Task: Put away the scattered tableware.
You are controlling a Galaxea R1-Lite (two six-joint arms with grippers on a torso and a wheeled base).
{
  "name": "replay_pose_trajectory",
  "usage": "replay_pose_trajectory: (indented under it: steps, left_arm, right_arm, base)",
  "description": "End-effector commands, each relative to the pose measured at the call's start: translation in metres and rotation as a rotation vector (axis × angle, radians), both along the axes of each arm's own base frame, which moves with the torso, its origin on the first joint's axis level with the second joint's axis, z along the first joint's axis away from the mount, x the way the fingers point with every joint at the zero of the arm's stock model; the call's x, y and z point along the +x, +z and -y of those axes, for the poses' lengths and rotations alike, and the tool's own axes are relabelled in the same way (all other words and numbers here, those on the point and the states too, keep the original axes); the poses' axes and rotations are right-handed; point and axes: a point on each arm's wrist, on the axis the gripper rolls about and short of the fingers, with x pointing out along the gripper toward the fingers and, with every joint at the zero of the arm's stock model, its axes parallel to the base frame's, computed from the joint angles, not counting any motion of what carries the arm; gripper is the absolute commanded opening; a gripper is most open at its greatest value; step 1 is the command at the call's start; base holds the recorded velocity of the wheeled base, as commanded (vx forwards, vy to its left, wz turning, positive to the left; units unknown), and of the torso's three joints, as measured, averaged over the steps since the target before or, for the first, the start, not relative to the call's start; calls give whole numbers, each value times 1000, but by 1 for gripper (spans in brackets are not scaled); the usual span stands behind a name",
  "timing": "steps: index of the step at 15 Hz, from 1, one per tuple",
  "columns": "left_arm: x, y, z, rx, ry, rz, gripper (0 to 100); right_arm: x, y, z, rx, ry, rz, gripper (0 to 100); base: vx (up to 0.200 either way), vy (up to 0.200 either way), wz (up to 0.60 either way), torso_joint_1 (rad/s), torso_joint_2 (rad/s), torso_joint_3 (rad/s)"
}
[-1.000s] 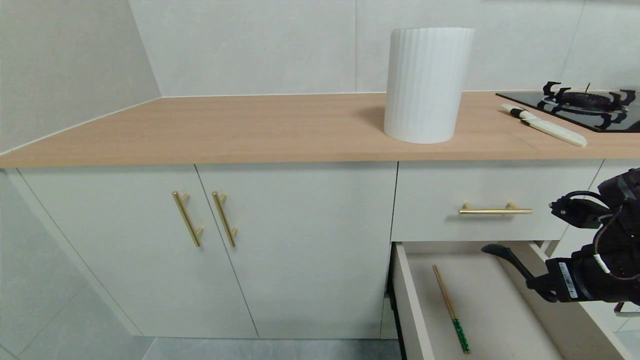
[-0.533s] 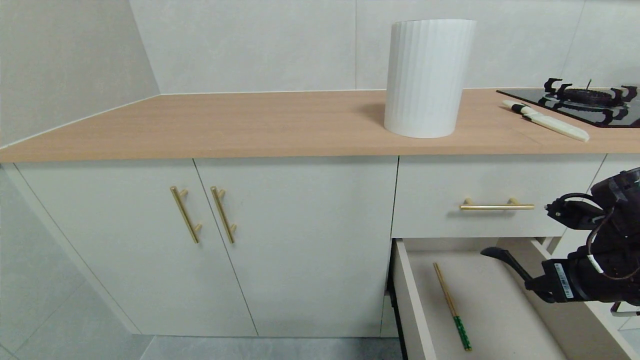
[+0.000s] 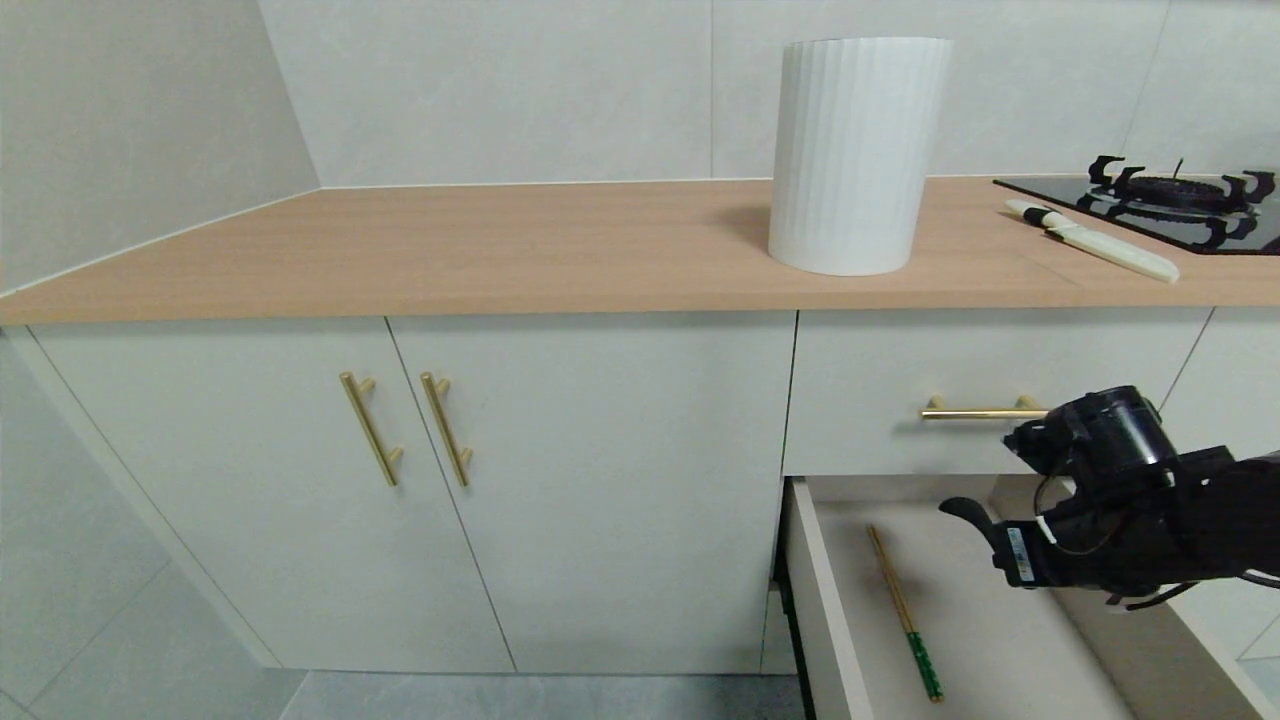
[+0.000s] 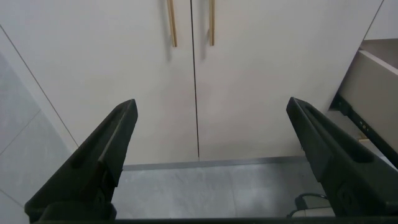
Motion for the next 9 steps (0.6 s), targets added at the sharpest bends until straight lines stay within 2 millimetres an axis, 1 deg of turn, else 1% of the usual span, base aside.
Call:
replay_pose_trajectory:
  steps: [1, 2, 4, 5, 7, 9]
  left_arm:
    - [0, 0, 0, 0, 0, -1, 100]
    - [0, 0, 0, 0, 0, -1, 100]
    - [0, 0, 0, 0, 0, -1, 100]
    - [0, 0, 0, 0, 0, 1, 100]
    - [0, 0, 0, 0, 0, 1, 100]
    - [0, 0, 0, 0, 0, -1, 100]
  right_arm:
    - [12, -54, -2, -33, -20, -106, 0]
    - [16, -71, -3, -59, -35, -108, 0]
    - [22, -94, -3, -103, -61, -100, 0]
    - [25, -109, -3, -122, -72, -100, 0]
    - [25, -126, -3, -133, -73, -127, 0]
    - [25, -133, -3, -136, -71, -145, 0]
  base:
    - [0, 0, 0, 0, 0, 0]
    - [0, 0, 0, 0, 0, 0]
    - [0, 0, 0, 0, 0, 0]
    - [0, 0, 0, 0, 0, 0]
    - [0, 0, 0, 0, 0, 0]
    - [0, 0, 0, 0, 0, 0]
